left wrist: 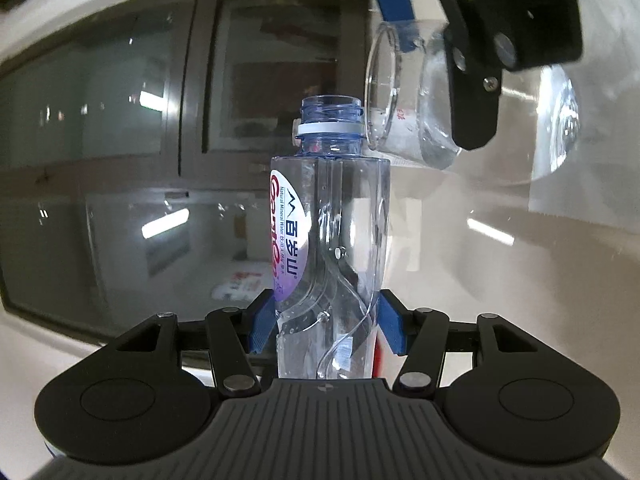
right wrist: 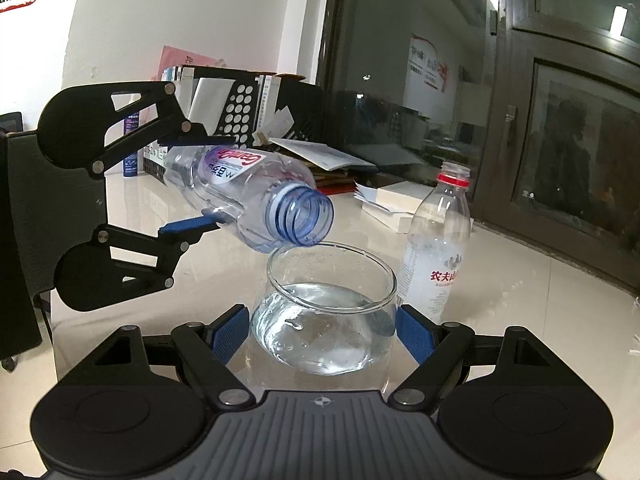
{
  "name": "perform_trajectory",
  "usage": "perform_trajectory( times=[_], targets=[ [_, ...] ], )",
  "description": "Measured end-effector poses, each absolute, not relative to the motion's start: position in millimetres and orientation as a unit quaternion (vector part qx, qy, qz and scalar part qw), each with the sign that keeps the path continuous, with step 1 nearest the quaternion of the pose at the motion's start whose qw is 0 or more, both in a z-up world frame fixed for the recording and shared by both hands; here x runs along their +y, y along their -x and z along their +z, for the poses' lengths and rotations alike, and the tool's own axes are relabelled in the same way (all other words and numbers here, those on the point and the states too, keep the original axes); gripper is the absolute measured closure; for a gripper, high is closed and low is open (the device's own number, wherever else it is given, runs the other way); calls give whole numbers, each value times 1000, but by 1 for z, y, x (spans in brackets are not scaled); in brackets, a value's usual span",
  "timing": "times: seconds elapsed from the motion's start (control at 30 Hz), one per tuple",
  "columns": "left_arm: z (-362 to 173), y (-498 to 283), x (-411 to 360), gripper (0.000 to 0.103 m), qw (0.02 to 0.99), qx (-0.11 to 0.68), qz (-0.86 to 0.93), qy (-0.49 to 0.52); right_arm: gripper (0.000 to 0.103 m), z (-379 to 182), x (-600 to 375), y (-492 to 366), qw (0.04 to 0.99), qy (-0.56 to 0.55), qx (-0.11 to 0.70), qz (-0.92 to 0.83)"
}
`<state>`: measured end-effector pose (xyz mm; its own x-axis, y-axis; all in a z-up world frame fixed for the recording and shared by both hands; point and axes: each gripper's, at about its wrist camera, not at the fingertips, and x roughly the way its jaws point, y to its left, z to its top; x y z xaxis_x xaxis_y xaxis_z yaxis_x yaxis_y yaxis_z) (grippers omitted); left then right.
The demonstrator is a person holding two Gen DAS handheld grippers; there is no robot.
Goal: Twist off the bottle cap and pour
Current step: 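Tilt the bottle back upright with the left gripper, then open the right gripper off the tumbler while the left gripper lowers the bottle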
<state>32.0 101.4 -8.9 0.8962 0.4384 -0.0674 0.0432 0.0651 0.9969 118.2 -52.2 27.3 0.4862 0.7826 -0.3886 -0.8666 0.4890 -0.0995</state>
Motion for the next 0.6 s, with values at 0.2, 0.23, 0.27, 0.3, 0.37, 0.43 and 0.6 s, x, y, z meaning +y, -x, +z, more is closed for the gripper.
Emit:
perform_trajectory(
  times=[0.2,0.23,0.27,0.3,0.37,0.43,0.6],
  targets=[
    [1,-30,105,45,761,176,151,-606,20,29,-52,-117,852,141,150,482],
    [3,-29,106,45,773,179,151,-589,20,29,-52,-117,852,140,150,482],
    [4,-28,107,45,781,180,153,-578,20,29,-52,-117,852,138,152,481],
    [6,-27,108,45,789,181,154,-567,20,29,-52,-118,853,135,153,481],
    [9,-26,110,45,807,184,157,-538,20,30,-53,-119,853,128,156,482],
    [14,-23,114,45,829,187,160,-502,20,32,-55,-119,852,120,158,484],
    [24,-19,121,45,861,192,167,-441,20,36,-62,-121,850,100,164,490]
  ],
)
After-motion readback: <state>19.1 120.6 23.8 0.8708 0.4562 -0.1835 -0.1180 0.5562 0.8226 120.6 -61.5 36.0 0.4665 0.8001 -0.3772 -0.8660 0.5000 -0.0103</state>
